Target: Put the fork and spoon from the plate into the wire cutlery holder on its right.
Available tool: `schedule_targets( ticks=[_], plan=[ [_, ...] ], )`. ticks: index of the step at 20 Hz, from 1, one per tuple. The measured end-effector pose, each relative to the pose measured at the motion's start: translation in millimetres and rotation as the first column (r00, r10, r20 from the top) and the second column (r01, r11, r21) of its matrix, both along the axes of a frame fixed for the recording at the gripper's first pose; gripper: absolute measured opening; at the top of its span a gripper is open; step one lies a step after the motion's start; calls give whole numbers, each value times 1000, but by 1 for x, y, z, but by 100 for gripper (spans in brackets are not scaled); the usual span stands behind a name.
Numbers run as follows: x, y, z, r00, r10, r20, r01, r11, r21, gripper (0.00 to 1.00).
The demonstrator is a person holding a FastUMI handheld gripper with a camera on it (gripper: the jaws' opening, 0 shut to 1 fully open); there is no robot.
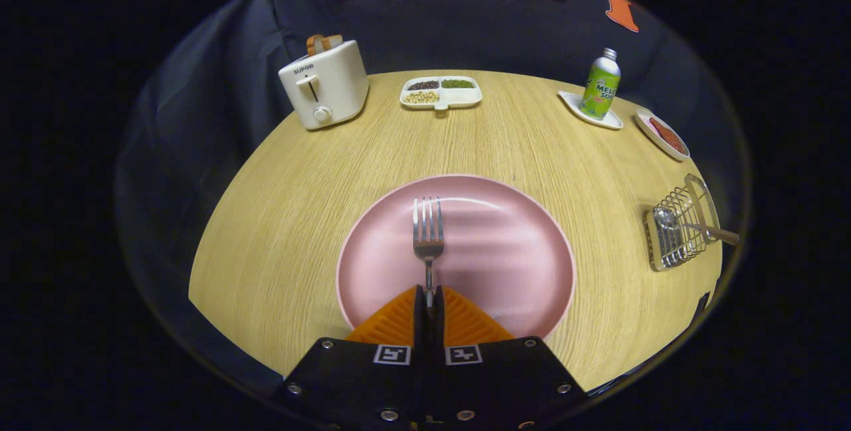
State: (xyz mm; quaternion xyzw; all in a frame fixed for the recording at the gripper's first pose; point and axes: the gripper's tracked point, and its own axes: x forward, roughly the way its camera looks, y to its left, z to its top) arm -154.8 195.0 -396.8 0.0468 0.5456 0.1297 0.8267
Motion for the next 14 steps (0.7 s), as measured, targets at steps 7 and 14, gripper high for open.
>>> schedule_targets(
  ticks=[7, 14],
  plan=[
    [37, -83, 49, 989, -85, 119, 88, 996, -16, 5],
    [64, -181, 86, 969, -153, 191, 168, 984, -63, 4]
  ],
)
